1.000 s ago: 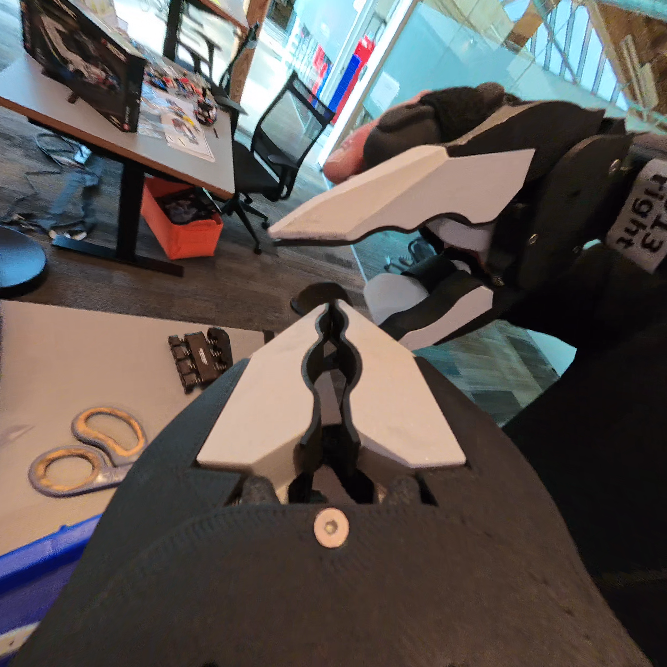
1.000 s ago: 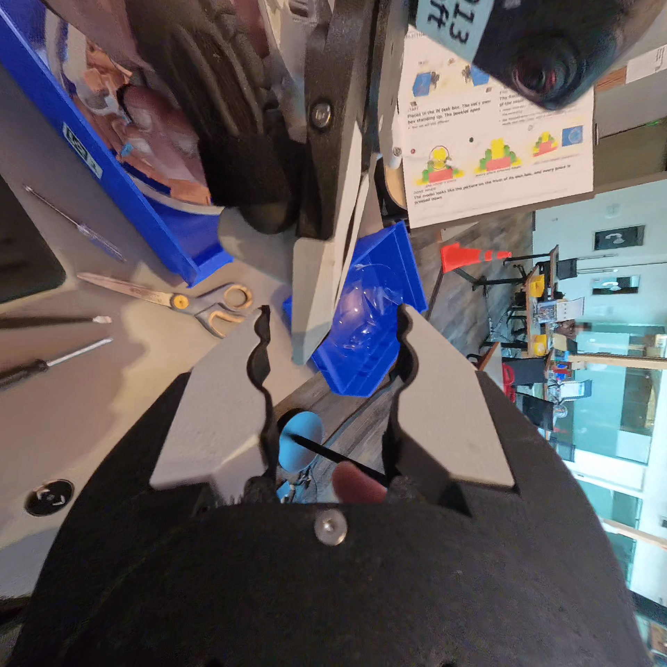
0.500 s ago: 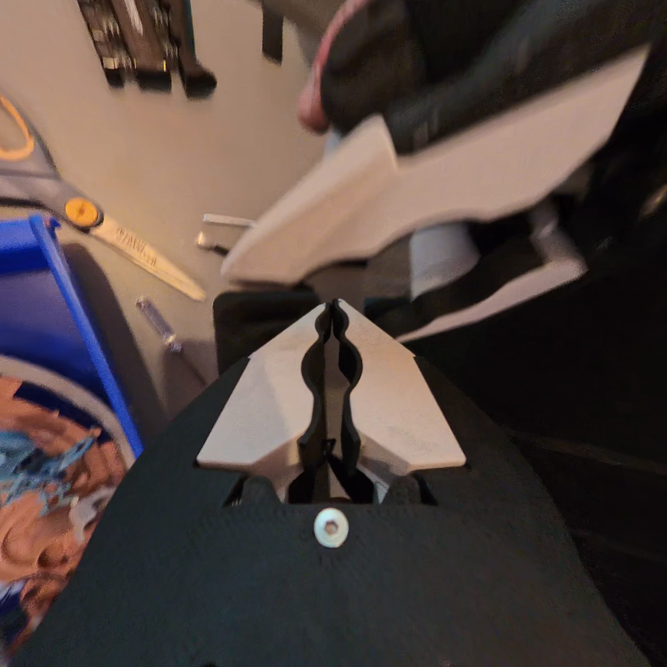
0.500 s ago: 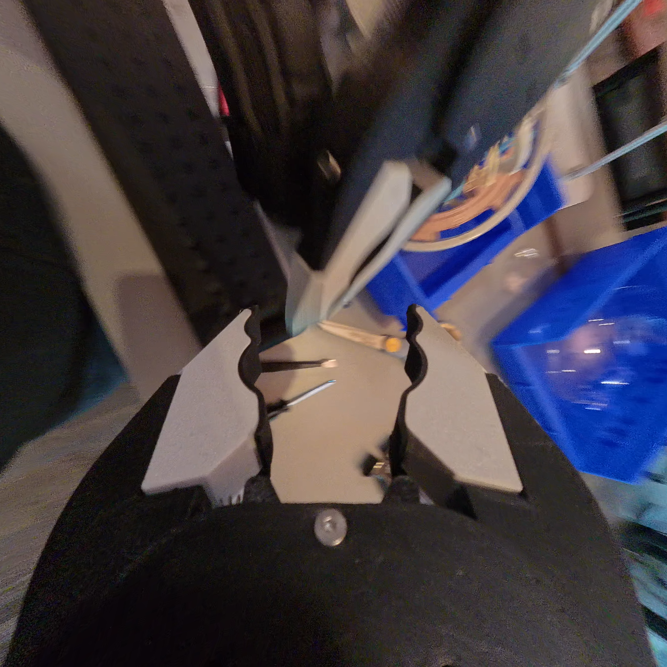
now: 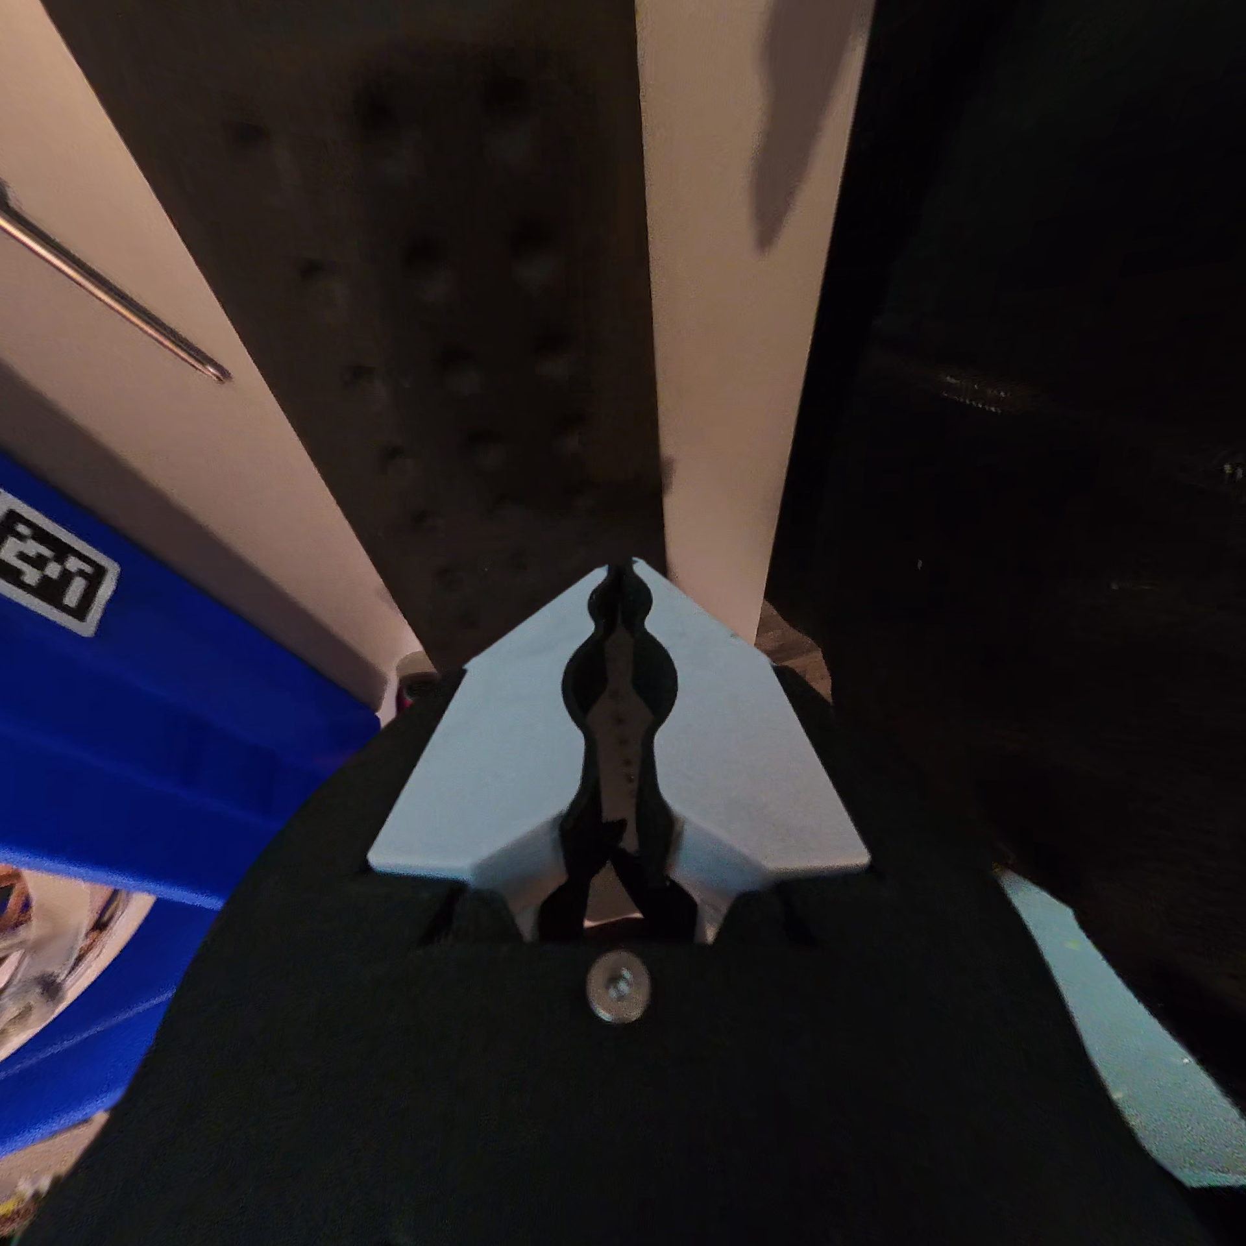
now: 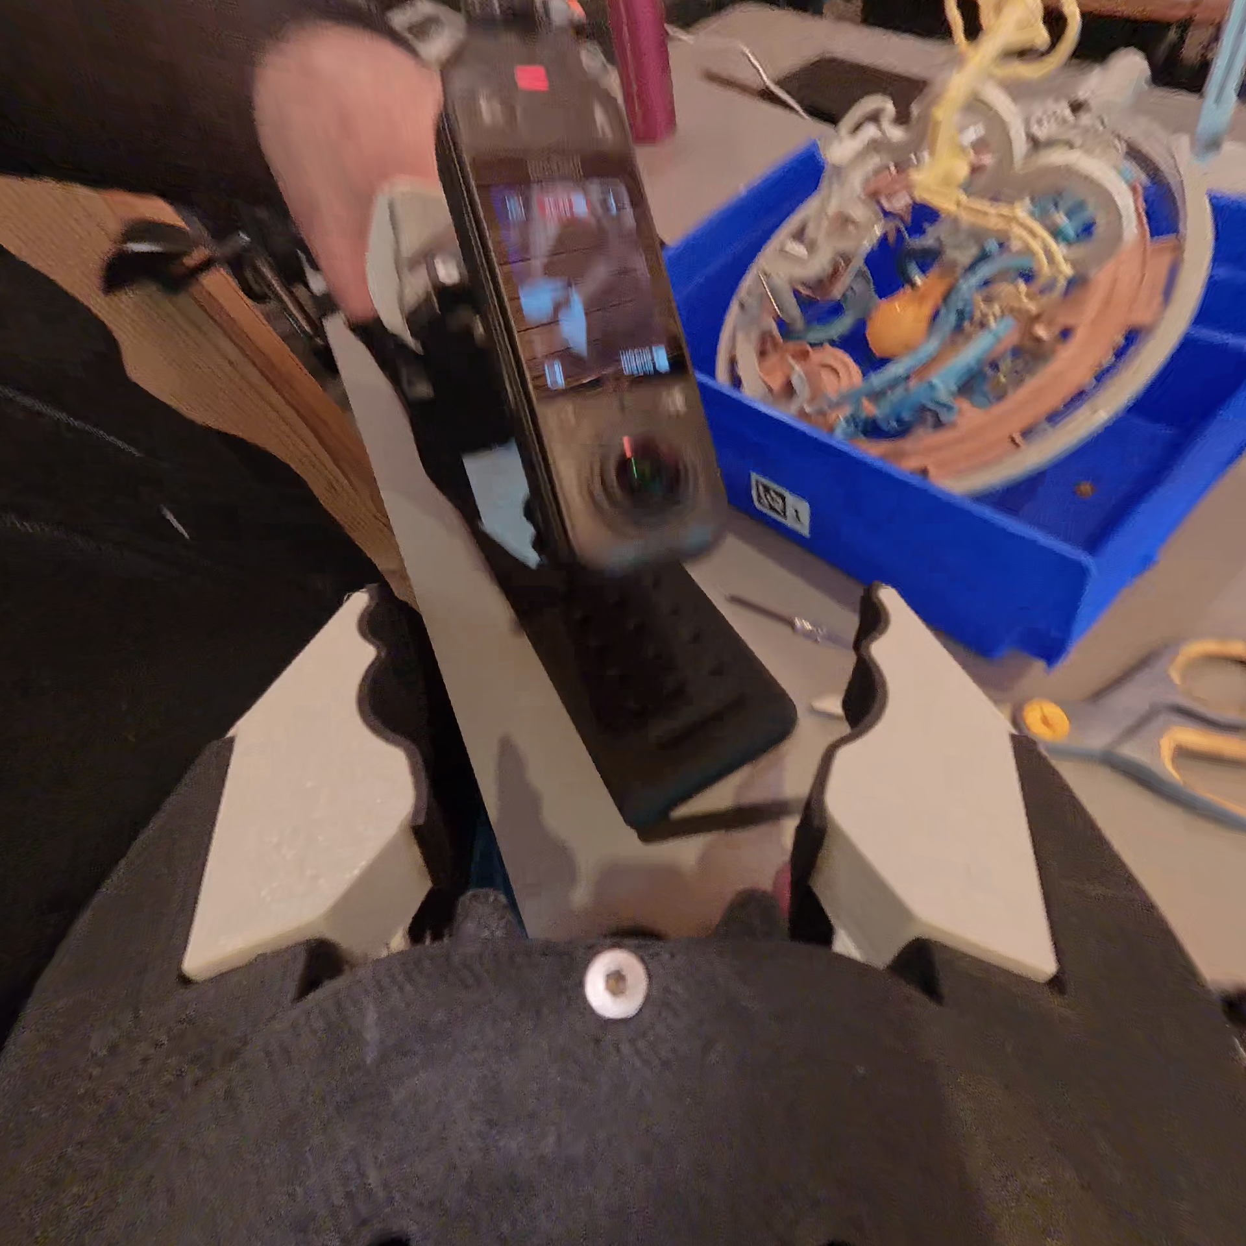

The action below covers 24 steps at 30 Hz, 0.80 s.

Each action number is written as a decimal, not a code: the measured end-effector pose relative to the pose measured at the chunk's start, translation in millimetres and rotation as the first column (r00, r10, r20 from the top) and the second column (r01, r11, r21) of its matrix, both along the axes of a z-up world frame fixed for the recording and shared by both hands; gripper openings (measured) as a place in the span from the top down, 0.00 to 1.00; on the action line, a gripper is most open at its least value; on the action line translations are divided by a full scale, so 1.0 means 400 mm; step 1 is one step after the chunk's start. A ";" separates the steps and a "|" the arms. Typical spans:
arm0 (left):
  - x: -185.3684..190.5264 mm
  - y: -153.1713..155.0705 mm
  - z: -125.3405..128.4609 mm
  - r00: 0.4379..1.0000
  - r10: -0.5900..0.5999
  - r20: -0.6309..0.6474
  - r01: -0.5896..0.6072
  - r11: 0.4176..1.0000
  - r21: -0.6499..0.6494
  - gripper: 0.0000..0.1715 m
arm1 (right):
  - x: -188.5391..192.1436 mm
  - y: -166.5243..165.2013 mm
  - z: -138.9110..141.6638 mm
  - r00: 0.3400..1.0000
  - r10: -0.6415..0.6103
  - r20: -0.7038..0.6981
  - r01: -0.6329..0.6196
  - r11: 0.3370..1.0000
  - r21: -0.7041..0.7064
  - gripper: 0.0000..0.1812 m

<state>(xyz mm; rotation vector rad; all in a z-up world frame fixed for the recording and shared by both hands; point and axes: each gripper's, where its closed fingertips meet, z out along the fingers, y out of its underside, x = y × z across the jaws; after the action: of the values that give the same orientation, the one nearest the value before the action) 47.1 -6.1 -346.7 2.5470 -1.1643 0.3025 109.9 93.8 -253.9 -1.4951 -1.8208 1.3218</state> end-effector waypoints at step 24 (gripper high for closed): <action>0.061 -0.093 -0.053 0.921 -0.359 -0.151 0.347 0.932 -0.103 0.91 | -0.035 -0.222 -0.016 0.983 0.183 0.015 -0.182 0.982 -0.042 0.51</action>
<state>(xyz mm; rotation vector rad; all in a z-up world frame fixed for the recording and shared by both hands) 71.4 -43.5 -367.8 2.1926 -1.4815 0.0404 95.9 5.0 -260.3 -1.3924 -1.9944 1.4410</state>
